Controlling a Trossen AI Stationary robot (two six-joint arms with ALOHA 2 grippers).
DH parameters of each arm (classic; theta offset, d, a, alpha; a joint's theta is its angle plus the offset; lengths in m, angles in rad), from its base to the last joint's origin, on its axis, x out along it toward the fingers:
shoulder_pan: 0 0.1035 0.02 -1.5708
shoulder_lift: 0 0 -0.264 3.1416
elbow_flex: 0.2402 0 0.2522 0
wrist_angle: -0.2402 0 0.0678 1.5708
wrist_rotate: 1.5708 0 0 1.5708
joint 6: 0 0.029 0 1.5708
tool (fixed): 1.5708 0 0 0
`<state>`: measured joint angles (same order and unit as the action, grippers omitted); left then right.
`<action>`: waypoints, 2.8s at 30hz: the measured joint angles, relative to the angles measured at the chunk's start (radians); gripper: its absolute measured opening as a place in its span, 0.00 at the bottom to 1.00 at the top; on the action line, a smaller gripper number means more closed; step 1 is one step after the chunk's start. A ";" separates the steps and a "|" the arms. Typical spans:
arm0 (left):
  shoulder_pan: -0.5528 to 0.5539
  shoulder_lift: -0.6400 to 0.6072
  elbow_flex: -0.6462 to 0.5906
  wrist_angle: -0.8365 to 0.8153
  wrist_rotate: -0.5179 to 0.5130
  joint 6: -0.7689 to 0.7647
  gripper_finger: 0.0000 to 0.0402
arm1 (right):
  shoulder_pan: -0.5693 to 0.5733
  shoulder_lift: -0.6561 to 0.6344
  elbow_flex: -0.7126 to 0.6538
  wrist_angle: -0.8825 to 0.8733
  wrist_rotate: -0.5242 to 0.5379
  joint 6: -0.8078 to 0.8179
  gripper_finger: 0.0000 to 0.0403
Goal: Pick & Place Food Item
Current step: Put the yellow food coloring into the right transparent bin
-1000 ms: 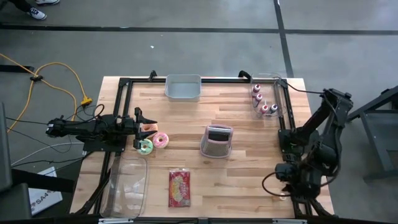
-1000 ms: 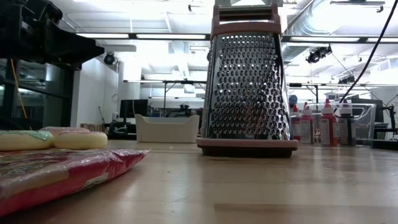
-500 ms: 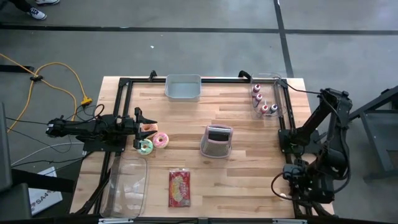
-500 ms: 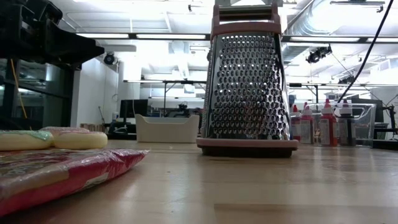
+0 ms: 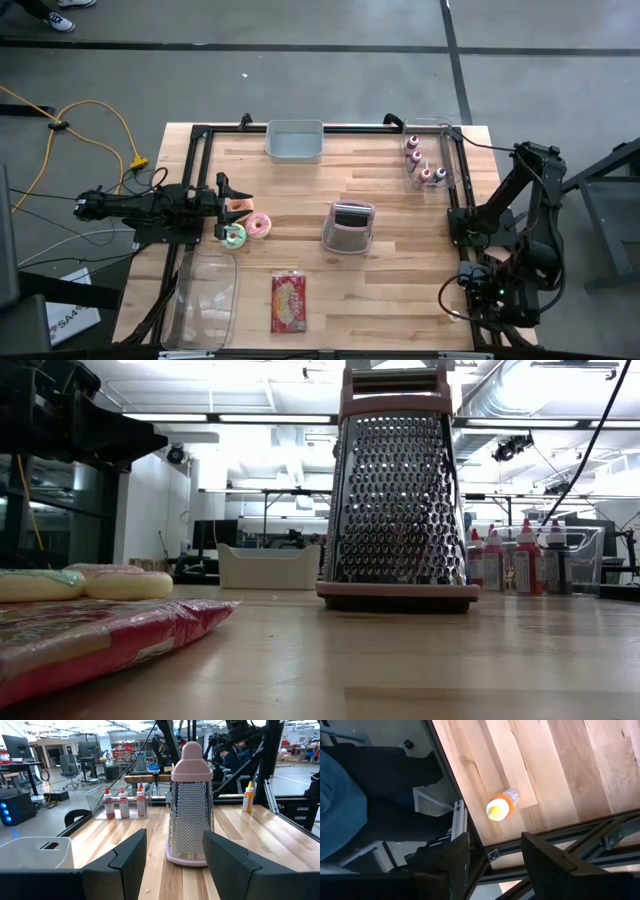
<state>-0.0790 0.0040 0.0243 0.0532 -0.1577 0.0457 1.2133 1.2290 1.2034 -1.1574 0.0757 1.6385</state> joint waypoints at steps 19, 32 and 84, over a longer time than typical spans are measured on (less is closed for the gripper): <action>0.000 0.000 0.000 0.000 0.000 0.000 0.47 | 0.032 0.108 0.144 -0.145 0.023 0.064 0.41; 0.000 0.000 0.000 0.000 0.000 0.000 0.47 | 0.015 0.316 0.206 -0.202 -0.044 0.097 0.41; 0.000 0.000 0.000 0.000 0.000 0.000 0.47 | -0.063 0.350 0.085 -0.045 -0.077 0.289 0.41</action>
<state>-0.0789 0.0037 0.0243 0.0532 -0.1577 0.0460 1.1502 1.5787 1.2880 -1.2026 -0.0018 1.9271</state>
